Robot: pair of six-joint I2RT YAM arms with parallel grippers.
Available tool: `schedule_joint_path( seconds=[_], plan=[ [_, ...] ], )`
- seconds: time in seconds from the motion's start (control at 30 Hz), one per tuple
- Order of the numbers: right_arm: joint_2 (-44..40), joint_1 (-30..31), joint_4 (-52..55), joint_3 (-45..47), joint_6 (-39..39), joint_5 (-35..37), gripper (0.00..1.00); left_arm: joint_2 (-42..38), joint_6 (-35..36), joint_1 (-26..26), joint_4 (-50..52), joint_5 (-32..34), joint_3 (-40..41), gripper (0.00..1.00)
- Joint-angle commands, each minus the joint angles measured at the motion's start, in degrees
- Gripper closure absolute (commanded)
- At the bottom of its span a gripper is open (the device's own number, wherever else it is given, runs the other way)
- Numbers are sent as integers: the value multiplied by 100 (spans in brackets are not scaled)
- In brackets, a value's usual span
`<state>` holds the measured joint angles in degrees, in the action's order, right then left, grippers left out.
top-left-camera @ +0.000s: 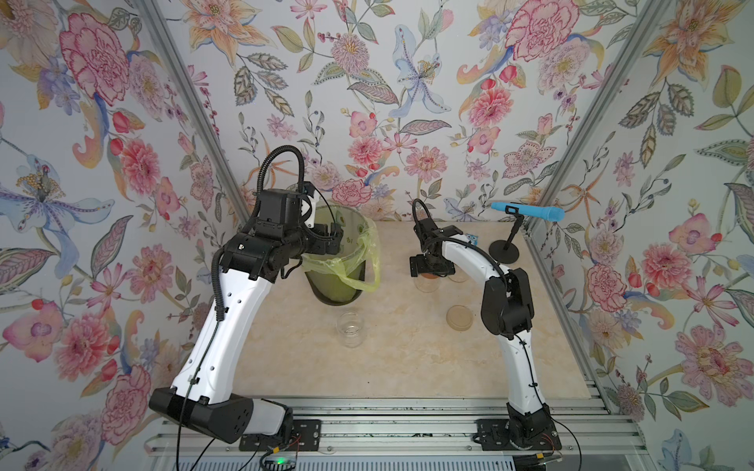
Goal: Empty moldy rice from jars
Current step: Pick up the jar from the center of the board.
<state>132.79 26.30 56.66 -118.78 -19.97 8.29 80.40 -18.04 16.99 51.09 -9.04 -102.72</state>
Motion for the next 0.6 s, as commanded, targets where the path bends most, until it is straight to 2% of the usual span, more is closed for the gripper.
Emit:
schedule_joint_path(
  seconds=[0.0,0.1,0.17,0.27,0.33,0.4,0.57],
  plan=[
    [174,38,244,-197,62,151,8,-203,-77,-12,-266,-222,110,0],
    [203,44,249,-229,77,140,26,-301,-61,-1,-444,-308,262,0],
    [188,42,270,-255,89,129,42,-336,-24,8,-527,-318,337,0],
    [118,63,320,-329,113,47,73,-388,36,6,-709,-366,476,0],
    [75,75,450,-463,126,-19,88,-448,29,13,-964,-451,649,0],
    [45,73,599,-598,142,-68,95,-536,-5,4,-1294,-560,896,0],
    [-155,68,847,-783,195,-276,99,-820,-49,70,-2273,-741,1720,0]
  ],
)
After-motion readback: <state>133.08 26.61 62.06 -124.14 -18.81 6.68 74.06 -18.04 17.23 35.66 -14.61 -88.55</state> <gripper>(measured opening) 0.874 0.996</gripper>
